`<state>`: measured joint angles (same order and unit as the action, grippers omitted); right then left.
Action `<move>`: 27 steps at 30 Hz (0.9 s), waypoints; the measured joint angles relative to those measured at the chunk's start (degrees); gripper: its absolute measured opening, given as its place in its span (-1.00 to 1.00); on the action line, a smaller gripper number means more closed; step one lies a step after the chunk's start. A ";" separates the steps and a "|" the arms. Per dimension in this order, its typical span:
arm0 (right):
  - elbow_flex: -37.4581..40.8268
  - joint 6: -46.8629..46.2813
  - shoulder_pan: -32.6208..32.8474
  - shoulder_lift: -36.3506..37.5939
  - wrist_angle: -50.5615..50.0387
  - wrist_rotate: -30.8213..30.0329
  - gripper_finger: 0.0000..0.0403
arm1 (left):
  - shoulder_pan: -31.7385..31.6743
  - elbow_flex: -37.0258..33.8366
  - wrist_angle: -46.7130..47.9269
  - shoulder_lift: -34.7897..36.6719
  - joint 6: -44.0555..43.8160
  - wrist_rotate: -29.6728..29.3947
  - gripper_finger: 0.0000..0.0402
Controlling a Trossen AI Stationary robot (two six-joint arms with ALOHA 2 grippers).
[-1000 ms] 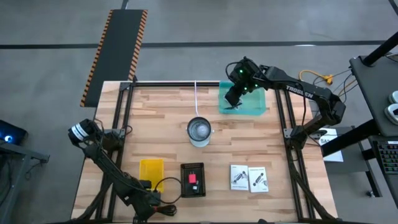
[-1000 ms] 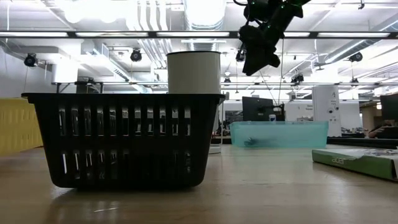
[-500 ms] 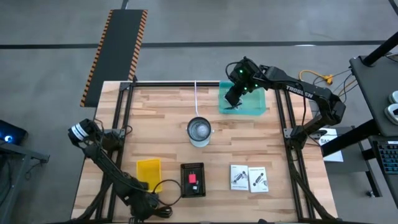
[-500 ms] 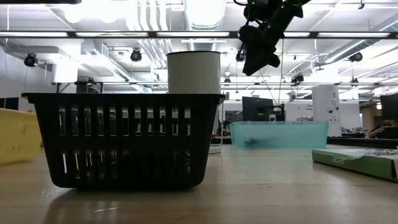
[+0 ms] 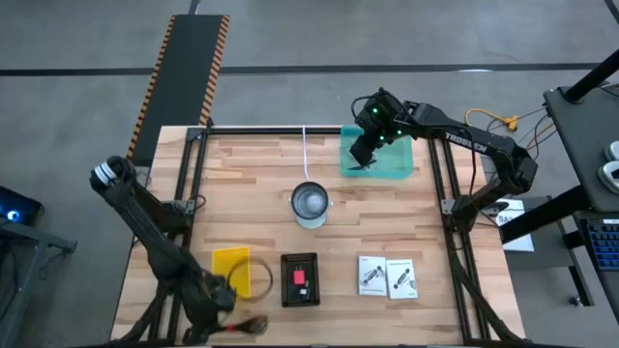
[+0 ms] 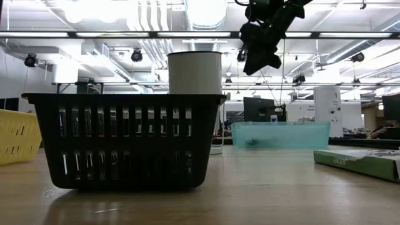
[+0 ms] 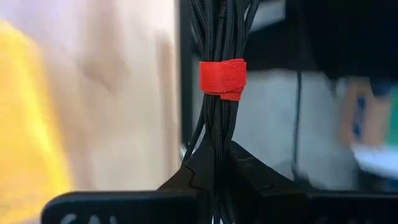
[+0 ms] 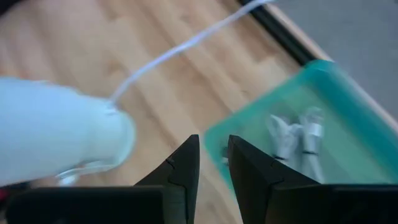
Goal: Pick and place items into bin
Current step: Put the black USB cable into the green bin
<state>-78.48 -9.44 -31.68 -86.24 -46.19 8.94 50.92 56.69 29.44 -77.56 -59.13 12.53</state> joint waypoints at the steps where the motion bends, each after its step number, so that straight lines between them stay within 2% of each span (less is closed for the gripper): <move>1: 0.00 0.85 0.10 0.00 0.62 2.18 -0.62 | -0.58 -0.36 0.49 2.13 0.60 -3.47 -0.96; 5: 0.00 3.78 0.91 0.00 5.07 12.74 -0.58 | -4.73 -2.53 0.45 10.77 3.69 -11.53 -0.96; 10: 0.00 1.59 2.41 0.21 13.84 21.89 -0.53 | -11.01 -3.98 0.29 18.89 9.60 -25.06 -0.96; 13: 0.02 -0.02 4.03 0.65 24.29 33.84 -0.50 | -14.31 -3.98 -2.52 22.22 17.66 -32.39 -0.97; 15: 0.02 -3.50 5.98 0.78 34.25 38.30 -0.48 | -16.48 -3.98 -5.01 23.65 22.92 -36.00 -0.97; 18: 0.02 -9.12 9.91 0.79 47.61 39.05 -0.43 | -19.90 -3.98 -7.62 24.54 28.58 -39.35 -0.97; 20: 0.02 -9.69 13.04 0.79 53.97 36.74 -0.37 | -22.20 -3.98 -8.58 24.59 31.09 -40.36 -0.97; 25: -0.02 -5.39 18.57 0.76 55.53 22.76 -0.10 | -26.12 -3.98 -13.75 23.33 37.72 -40.50 -0.97; 27: 0.02 -4.94 19.25 0.74 55.37 20.21 0.01 | -27.35 -3.98 -16.71 22.97 40.42 -40.48 -0.97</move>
<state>-78.46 -14.38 -12.43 -85.50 9.18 29.16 23.57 52.71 12.73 -54.59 -18.70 -27.94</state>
